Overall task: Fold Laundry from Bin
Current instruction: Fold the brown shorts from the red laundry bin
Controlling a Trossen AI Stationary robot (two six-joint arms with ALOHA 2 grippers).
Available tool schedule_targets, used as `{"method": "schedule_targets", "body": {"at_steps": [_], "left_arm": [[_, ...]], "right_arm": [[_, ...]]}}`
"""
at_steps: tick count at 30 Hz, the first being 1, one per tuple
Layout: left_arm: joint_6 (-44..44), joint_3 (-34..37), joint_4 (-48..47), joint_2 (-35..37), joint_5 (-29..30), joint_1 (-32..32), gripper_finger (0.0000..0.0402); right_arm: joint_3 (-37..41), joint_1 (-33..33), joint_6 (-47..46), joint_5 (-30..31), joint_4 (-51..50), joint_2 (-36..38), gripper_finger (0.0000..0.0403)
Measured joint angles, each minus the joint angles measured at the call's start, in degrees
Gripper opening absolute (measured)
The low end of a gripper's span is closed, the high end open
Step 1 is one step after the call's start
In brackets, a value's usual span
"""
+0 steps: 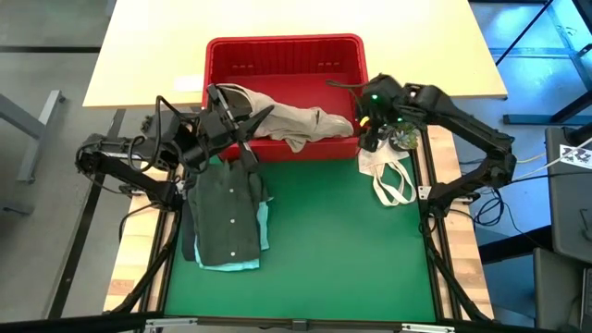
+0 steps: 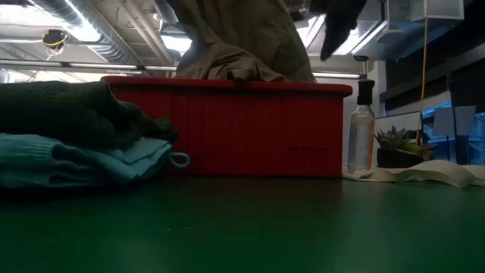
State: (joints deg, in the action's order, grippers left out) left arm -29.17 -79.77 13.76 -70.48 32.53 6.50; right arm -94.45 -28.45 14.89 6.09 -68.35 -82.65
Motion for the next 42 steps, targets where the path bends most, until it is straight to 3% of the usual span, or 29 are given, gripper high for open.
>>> {"method": "schedule_targets", "body": {"at_steps": [10, 36, 42], "left_arm": [[0.0, 0.0, 0.0, 0.0, 0.0, 0.0, 0.0000], [0.0, 0.0, 0.0, 0.0, 0.0, 0.0, 0.0000], [0.0, 0.0, 0.0, 0.0, 0.0, 0.0, 0.0000]], "right_arm": [[10.3, 0.0, 1.4, 1.3, 8.6, 0.0, 0.0252], [17.0, 0.0, 2.9, 0.9, 22.4, 0.0, 0.0251], [17.0, 0.0, 3.8, 0.8, 22.3, 0.0, 0.0193]]}}
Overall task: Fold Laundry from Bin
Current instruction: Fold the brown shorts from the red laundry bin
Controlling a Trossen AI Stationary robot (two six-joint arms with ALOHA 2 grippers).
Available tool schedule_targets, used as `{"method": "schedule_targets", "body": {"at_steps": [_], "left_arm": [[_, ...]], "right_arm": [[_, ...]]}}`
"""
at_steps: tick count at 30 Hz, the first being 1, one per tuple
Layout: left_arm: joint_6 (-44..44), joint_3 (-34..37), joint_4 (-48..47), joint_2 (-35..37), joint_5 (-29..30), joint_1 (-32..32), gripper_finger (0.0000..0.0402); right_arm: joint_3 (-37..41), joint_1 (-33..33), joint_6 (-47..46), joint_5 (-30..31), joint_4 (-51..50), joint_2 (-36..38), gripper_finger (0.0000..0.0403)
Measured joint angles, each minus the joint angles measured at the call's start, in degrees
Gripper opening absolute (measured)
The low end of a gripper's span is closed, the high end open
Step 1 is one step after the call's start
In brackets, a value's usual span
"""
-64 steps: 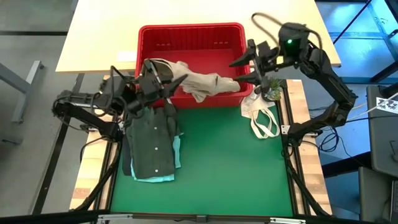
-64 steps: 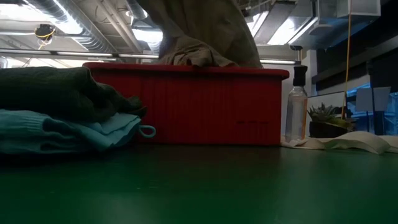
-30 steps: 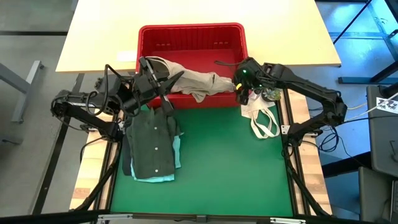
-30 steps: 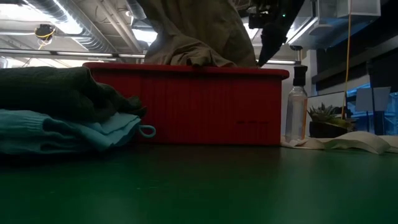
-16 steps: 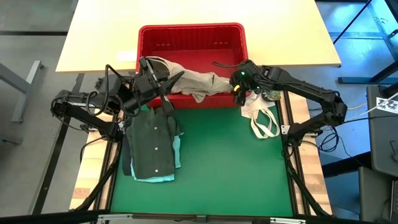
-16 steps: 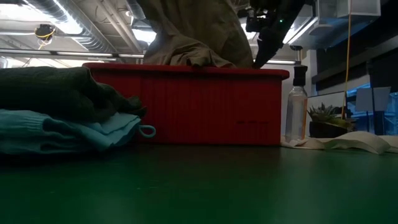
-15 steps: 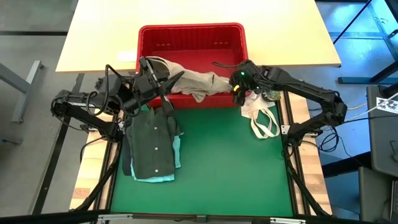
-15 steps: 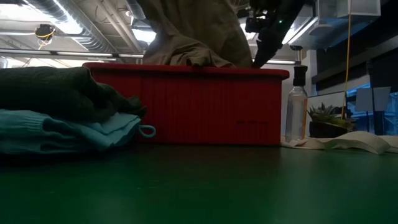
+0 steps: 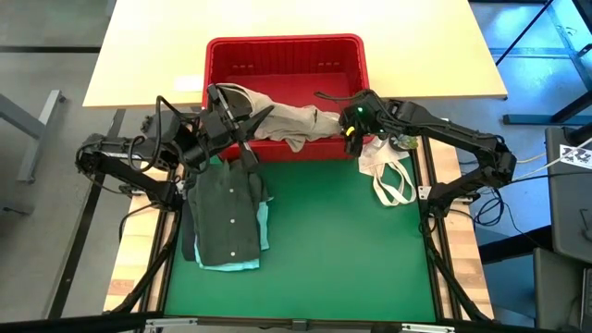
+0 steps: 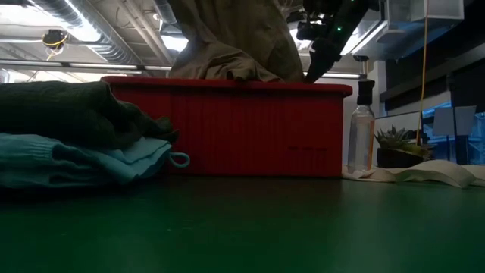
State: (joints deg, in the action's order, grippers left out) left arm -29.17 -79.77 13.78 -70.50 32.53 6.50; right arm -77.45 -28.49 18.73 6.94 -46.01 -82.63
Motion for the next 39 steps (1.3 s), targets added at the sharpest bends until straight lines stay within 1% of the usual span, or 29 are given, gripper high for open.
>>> {"method": "schedule_targets", "body": {"at_steps": [4, 8, 9, 10, 11, 13, 16, 20, 25, 32, 35, 39], "left_arm": [[0.0, 0.0, 0.0, 0.0, 0.0, 0.0, 0.0000], [0.0, 0.0, 0.0, 0.0, 0.0, 0.0, 0.0003], [0.0, 0.0, 0.0, 0.0, 0.0, 0.0, 0.0003], [0.0, 0.0, 0.0, 0.0, 0.0, 0.0, 0.0003], [0.0, 0.0, 0.0, 0.0, 0.0, 0.0, 0.0002], [0.0, 0.0, 0.2, 0.0, 0.0, 0.0, 0.0002], [0.0, 0.0, 1.3, 0.0, 0.5, -0.5, 0.0002], [-0.1, 0.0, 3.2, 0.0, 1.0, -2.0, 0.0002], [-2.4, 0.0, 7.2, 0.0, 0.9, -5.5, 0.0002], [-4.3, -0.1, 12.3, 0.0, -0.7, -11.0, 0.0002], [-6.4, -0.1, 15.4, 0.0, -2.4, -13.2, 0.0002], [-6.3, -0.1, 17.3, 0.0, -5.6, -16.2, 0.0002]], "right_arm": [[0.0, 0.0, 0.0, 0.0, 0.0, 0.0, 0.0120], [0.0, 0.0, -0.1, 0.0, 0.2, 0.0, 0.0038], [0.0, 0.0, -0.1, 0.1, 0.2, 0.0, 0.0022], [-0.2, 0.0, -0.2, 0.6, 0.0, 0.0, 0.0014], [-0.5, 0.0, -0.1, 1.6, -0.1, 0.0, 0.0013], [-2.0, 0.0, -0.1, 4.2, -1.0, 0.0, 0.0024], [-6.3, 0.0, 0.7, 7.2, -4.1, 0.0, 0.0030], [-15.2, 0.0, 3.1, 8.1, -10.5, 0.0, 0.0010], [-28.5, 0.0, 4.2, 11.2, -14.2, 0.0, 0.0018], [-44.2, 0.0, 8.6, 12.1, -13.0, 0.0, 0.0007], [-48.3, 0.0, 8.8, 12.0, -10.0, 0.0, 0.0011], [-51.3, 0.0, 9.6, 12.0, -6.5, 0.0, 0.0008]]}}
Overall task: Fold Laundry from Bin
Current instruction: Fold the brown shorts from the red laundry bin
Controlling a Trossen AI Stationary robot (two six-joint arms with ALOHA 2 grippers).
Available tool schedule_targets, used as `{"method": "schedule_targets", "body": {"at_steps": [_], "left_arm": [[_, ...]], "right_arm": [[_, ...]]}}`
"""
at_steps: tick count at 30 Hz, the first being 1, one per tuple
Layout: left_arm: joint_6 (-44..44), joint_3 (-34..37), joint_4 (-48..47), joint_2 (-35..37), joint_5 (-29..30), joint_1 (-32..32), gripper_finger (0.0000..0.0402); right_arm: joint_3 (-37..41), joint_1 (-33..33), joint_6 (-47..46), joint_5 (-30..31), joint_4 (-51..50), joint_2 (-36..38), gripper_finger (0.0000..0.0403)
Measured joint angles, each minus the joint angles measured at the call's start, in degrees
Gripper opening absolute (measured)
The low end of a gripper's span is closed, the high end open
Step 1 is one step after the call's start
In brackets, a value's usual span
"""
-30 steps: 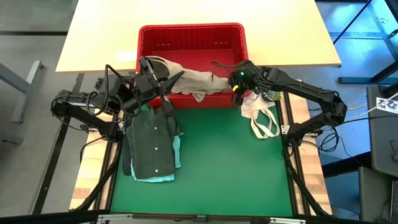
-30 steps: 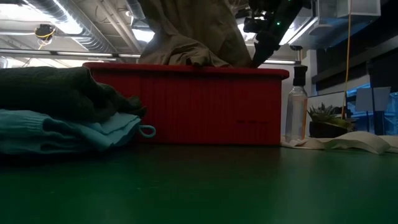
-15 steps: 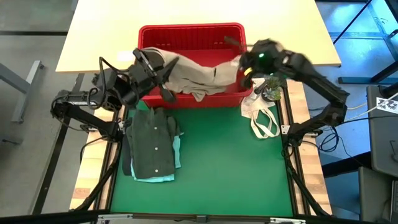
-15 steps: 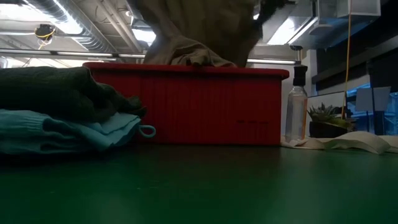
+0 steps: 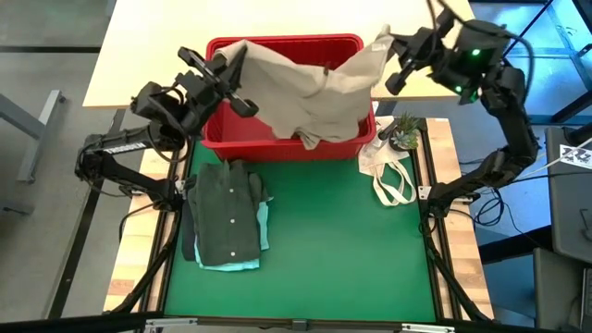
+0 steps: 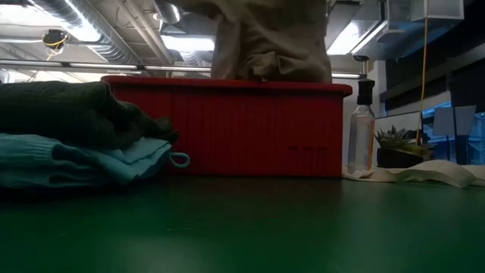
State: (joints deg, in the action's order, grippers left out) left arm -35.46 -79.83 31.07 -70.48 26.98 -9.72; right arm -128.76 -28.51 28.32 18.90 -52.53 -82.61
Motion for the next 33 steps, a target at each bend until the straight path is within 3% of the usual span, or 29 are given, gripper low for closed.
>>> {"method": "schedule_targets", "body": {"at_steps": [8, 13, 23, 27, 33], "left_arm": [[0.2, -1.6, 3.1, 0.2, -4.9, -3.0, 0.0002], [0.8, -7.0, -3.3, 0.2, -9.7, -3.0, 0.0002], [2.5, -15.8, -10.8, 0.2, -11.7, -3.0, 0.0002], [5.8, -17.1, -20.2, 0.2, -11.7, -1.8, 0.0002], [8.6, -17.1, -39.5, 0.0, -11.5, 2.1, 0.0002]], "right_arm": [[-3.9, 0.0, 0.9, -0.9, 0.0, 0.0, 0.0010], [-6.2, 0.0, 3.1, -5.5, 1.0, 0.2, 0.0007], [-6.0, 0.0, 3.1, -12.6, 6.8, 0.7, 0.0008], [-6.0, 0.0, 0.9, -16.0, 0.7, 1.0, 0.0007], [-6.0, 0.0, -1.5, -17.1, -17.7, 1.3, 0.0010]]}}
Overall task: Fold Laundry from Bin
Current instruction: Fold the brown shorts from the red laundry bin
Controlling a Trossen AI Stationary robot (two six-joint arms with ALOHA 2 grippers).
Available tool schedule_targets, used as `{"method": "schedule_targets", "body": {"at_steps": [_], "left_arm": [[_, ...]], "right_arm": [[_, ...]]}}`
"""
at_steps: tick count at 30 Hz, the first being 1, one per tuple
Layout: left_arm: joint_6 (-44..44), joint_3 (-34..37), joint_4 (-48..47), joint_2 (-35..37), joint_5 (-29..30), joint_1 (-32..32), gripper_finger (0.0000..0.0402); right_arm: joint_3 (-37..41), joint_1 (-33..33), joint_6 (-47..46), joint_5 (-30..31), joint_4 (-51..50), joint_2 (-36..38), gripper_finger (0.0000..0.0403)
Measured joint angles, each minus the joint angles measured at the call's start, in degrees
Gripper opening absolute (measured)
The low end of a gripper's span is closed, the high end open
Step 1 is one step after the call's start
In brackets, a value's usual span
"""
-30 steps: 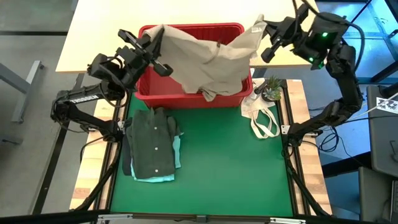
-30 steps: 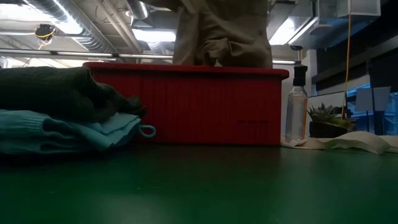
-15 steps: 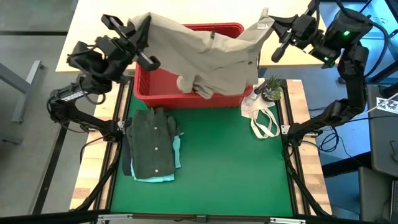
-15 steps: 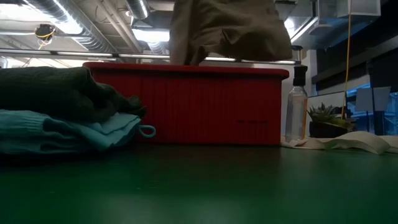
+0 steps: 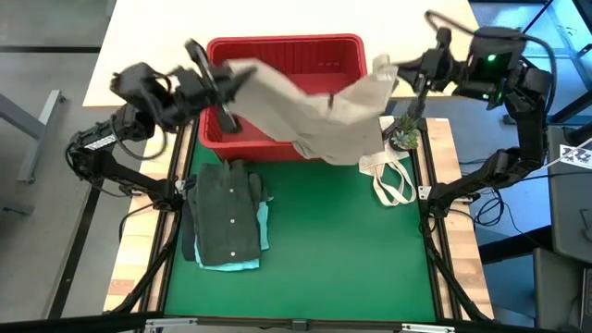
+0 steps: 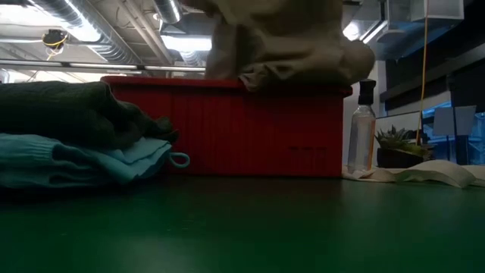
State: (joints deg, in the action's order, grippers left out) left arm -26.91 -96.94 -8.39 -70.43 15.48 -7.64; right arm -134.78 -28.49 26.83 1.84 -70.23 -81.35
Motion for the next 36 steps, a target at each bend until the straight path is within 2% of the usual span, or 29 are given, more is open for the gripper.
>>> {"method": "schedule_targets", "body": {"at_steps": [4, 11, 14, 19, 23, 30, 36], "left_arm": [[3.7, 0.0, -8.5, 0.0, 0.0, 3.7, 0.0002], [7.1, 0.0, -17.1, 0.0, 4.1, 9.7, 0.0002], [9.3, 0.0, -21.1, 0.1, 4.5, 11.8, 0.0002], [13.7, 0.0, -27.2, 0.1, 4.5, 15.6, 0.0002], [17.9, 0.0, -30.6, 0.1, 4.5, 18.7, 0.0002], [22.5, 2.7, -32.5, -0.5, 4.5, 24.3, 0.0002], [29.4, 8.1, -32.1, -0.6, 4.5, 28.1, 0.0002]], "right_arm": [[0.0, 0.0, -2.9, -1.4, -10.5, 0.3, 0.0013], [2.4, 1.0, -11.9, -7.1, -17.0, 1.9, 0.0014], [2.7, 3.0, -17.9, -8.9, -20.2, 1.9, 0.0015], [6.5, 9.6, -24.5, -9.4, -19.7, 2.7, 0.0015], [11.6, 16.3, -29.4, -6.2, -19.7, 4.7, 0.0016], [23.3, 29.1, -39.4, 2.8, -19.7, 6.4, 0.0016], [31.2, 38.8, -49.3, 5.7, -19.8, 7.2, 0.0016]]}}
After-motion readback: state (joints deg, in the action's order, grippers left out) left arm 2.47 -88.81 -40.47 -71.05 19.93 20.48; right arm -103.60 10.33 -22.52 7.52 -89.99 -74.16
